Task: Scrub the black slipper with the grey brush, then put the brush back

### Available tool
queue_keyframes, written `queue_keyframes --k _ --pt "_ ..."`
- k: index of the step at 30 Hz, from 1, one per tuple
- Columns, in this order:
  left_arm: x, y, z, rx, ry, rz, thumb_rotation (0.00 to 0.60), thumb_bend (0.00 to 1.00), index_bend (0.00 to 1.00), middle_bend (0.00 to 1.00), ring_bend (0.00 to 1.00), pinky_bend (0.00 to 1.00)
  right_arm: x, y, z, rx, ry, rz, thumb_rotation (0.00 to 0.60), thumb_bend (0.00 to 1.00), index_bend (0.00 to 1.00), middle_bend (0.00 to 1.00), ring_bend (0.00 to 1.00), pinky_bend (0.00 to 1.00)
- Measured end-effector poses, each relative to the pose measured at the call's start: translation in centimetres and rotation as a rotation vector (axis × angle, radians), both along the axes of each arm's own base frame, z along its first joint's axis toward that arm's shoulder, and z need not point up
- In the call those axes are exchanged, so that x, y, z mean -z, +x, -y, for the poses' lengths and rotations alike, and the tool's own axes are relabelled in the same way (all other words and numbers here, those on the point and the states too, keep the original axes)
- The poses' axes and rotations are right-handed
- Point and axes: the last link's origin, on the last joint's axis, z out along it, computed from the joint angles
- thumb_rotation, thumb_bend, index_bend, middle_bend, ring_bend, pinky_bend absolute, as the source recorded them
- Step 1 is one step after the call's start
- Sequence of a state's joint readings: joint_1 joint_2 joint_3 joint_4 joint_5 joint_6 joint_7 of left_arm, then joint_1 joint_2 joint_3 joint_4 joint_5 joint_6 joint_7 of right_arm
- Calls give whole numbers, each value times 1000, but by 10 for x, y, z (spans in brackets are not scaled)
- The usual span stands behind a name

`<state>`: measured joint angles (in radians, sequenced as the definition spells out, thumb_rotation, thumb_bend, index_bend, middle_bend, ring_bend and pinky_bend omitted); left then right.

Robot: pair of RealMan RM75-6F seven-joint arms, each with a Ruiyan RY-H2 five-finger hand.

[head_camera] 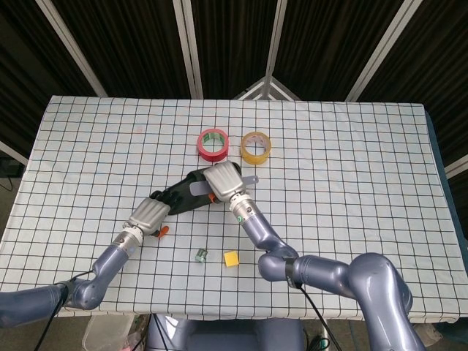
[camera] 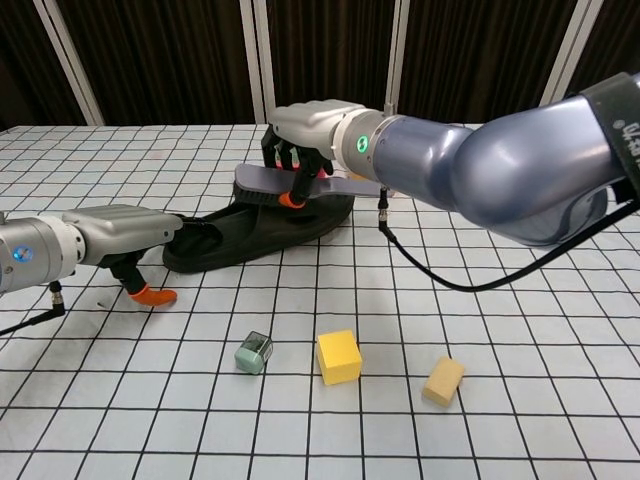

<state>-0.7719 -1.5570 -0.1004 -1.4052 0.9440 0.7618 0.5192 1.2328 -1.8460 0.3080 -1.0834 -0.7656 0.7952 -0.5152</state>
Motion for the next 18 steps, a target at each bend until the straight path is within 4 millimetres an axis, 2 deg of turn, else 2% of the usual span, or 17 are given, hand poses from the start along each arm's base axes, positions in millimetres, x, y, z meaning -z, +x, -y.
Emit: queue_keyframes --k 18 --pt "3 1 1 0 2 -11 570 526 36 26 16 86 -12 -44 27 66 -82 -102 600 541 676 583 541 576"
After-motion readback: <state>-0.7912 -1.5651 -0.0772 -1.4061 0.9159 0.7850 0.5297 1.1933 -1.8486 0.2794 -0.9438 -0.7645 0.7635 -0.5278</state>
